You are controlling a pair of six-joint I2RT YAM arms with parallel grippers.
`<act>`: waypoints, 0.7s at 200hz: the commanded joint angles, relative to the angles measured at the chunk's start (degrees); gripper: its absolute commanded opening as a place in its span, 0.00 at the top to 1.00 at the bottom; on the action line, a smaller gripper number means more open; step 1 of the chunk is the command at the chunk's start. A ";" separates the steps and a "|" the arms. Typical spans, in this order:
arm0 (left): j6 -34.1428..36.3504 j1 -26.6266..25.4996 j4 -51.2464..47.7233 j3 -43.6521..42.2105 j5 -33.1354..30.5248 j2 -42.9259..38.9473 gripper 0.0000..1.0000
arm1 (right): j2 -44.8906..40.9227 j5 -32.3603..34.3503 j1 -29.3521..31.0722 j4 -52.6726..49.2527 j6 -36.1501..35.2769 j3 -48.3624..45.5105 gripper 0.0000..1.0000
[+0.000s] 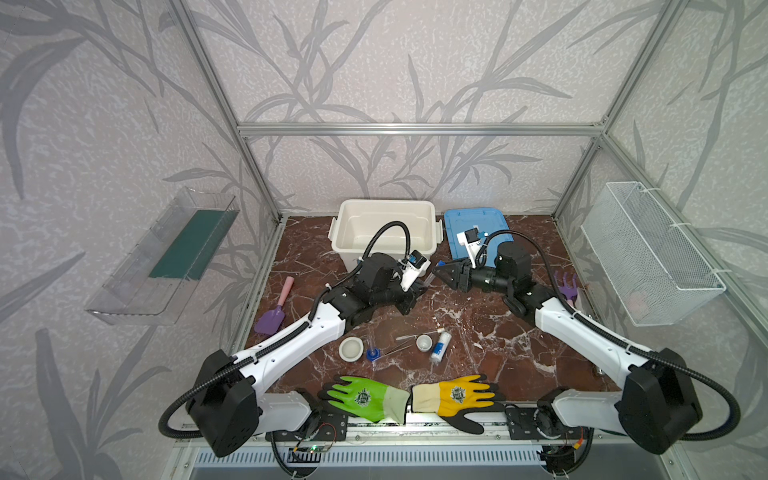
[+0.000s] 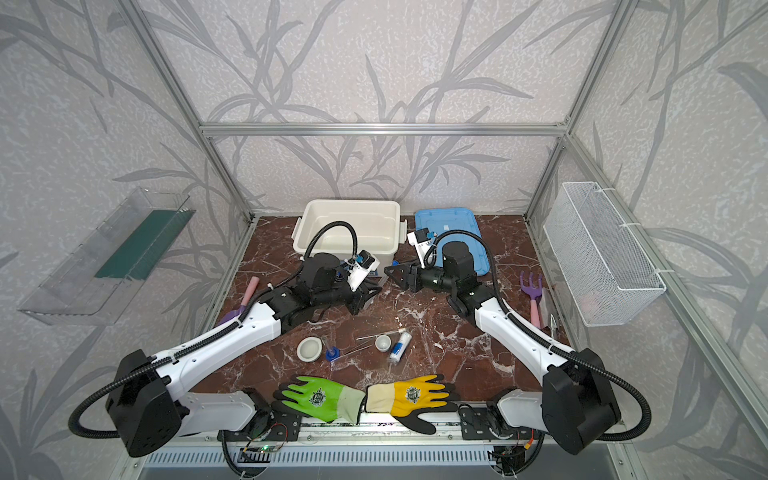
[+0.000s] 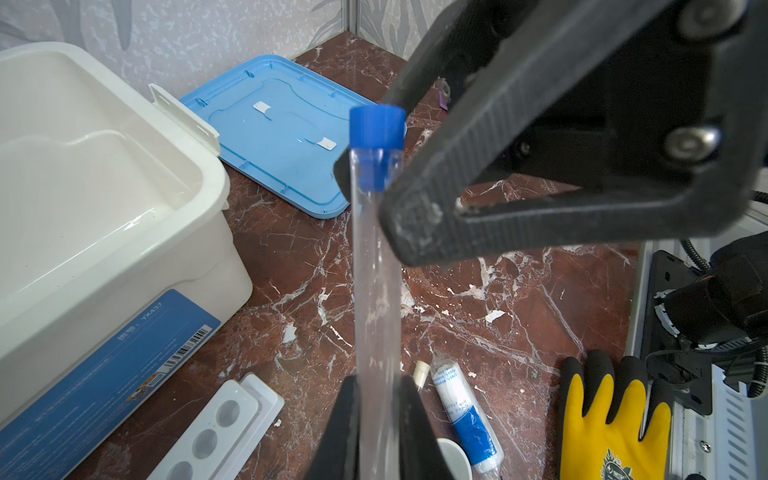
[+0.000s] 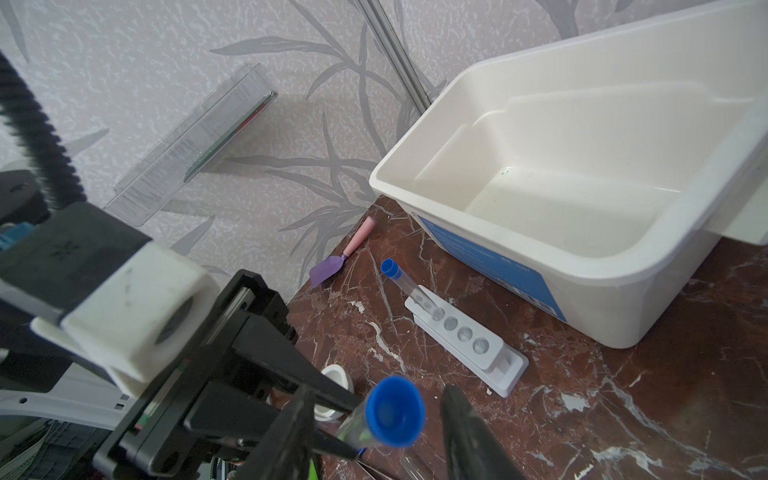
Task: Organize the chemistry lab equipment
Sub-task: 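Grasp the held tube below its blue cap with the right gripper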
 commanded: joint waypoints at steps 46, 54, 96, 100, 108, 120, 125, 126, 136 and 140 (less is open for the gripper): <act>-0.06 -0.25 0.69 -0.24 0.01 -1.50 0.87 | 2.00 0.16 0.53 5.38 2.39 1.42 0.61; 0.02 -0.28 0.61 -0.29 -0.16 -1.53 0.87 | 2.06 0.15 0.52 5.62 2.55 1.30 0.63; 0.11 -0.37 0.48 -0.07 -0.43 -1.30 0.87 | 2.18 -0.10 0.59 5.93 3.15 1.11 0.71; 0.03 -0.41 0.54 -0.11 -0.39 -1.29 0.87 | 2.14 -0.21 0.55 6.18 3.33 1.03 0.72; -0.02 -0.37 0.66 -0.18 -0.43 -1.22 0.87 | 2.28 -0.50 0.58 6.50 3.56 1.02 0.74; 0.02 -0.49 0.66 -0.22 -0.52 -1.13 0.87 | 2.35 -0.70 0.69 6.67 3.65 1.02 0.76; 0.03 -0.44 0.67 -0.14 -0.60 -1.00 0.87 | 2.43 -0.67 0.72 6.68 3.73 0.94 0.77; 0.03 -0.43 0.62 -0.18 -0.60 -1.02 0.87 | 2.44 -0.69 0.70 6.73 3.73 0.94 0.77; 0.03 -0.42 0.67 -0.17 -0.69 -1.03 0.87 | 2.55 -0.68 0.71 6.87 3.83 0.93 0.78; 0.03 -0.44 0.66 -0.16 -0.69 -1.06 0.87 | 2.62 -0.69 0.73 6.87 3.89 0.93 0.79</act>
